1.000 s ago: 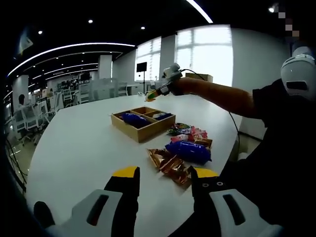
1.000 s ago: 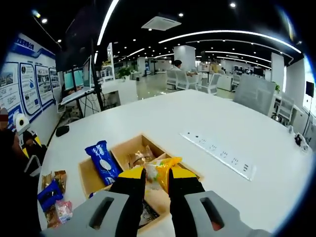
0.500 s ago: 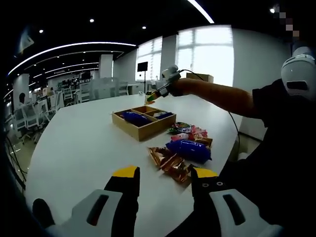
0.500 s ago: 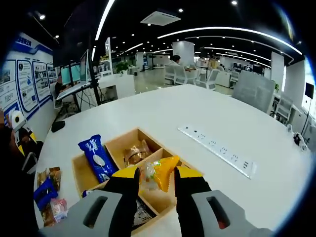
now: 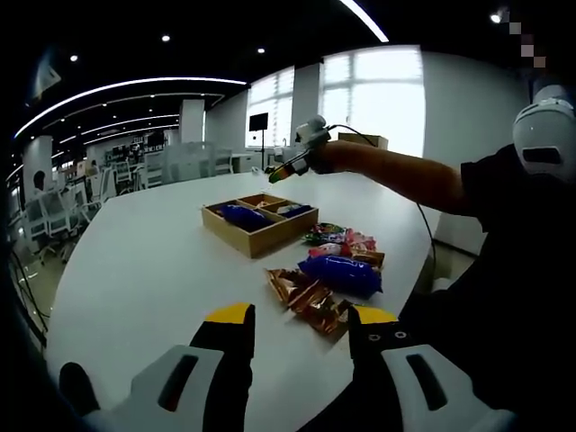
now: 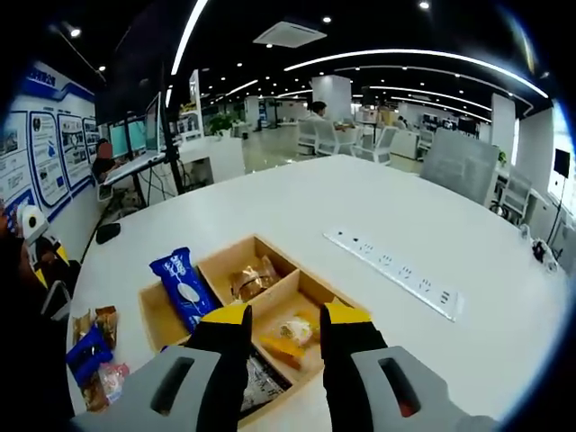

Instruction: Pick up the scattered marshmallows, QQ candies, Oreo cookies, and mixed nuts on the table and sort them into separate containers

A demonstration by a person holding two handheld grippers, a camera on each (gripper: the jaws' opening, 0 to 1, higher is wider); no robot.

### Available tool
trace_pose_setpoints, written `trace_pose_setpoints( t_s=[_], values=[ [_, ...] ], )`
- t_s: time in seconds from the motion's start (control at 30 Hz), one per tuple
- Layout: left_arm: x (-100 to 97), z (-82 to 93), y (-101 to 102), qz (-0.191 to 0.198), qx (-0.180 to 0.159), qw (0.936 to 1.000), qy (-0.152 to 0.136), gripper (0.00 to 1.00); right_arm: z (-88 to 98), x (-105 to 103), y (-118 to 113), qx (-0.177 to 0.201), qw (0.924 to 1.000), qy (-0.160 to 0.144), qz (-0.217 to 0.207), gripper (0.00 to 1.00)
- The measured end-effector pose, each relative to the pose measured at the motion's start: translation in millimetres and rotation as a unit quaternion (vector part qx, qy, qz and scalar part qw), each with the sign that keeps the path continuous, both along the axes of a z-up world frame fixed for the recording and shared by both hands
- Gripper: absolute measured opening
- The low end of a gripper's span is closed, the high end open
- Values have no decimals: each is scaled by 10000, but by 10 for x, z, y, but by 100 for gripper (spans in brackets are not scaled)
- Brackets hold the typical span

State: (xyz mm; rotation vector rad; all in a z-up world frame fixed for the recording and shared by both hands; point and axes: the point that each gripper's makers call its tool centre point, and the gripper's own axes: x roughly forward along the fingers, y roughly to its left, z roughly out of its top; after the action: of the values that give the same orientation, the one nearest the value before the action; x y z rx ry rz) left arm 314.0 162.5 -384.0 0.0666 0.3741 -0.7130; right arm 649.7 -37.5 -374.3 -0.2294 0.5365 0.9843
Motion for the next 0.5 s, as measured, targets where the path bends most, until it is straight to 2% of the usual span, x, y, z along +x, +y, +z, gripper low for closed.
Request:
trace_pose_setpoints(
  t_s=[0.5],
  values=[
    [-15,20,-77,-47,35,10000,-5,46,94,-138,-224,9,9998,-184,-38,30]
  ],
)
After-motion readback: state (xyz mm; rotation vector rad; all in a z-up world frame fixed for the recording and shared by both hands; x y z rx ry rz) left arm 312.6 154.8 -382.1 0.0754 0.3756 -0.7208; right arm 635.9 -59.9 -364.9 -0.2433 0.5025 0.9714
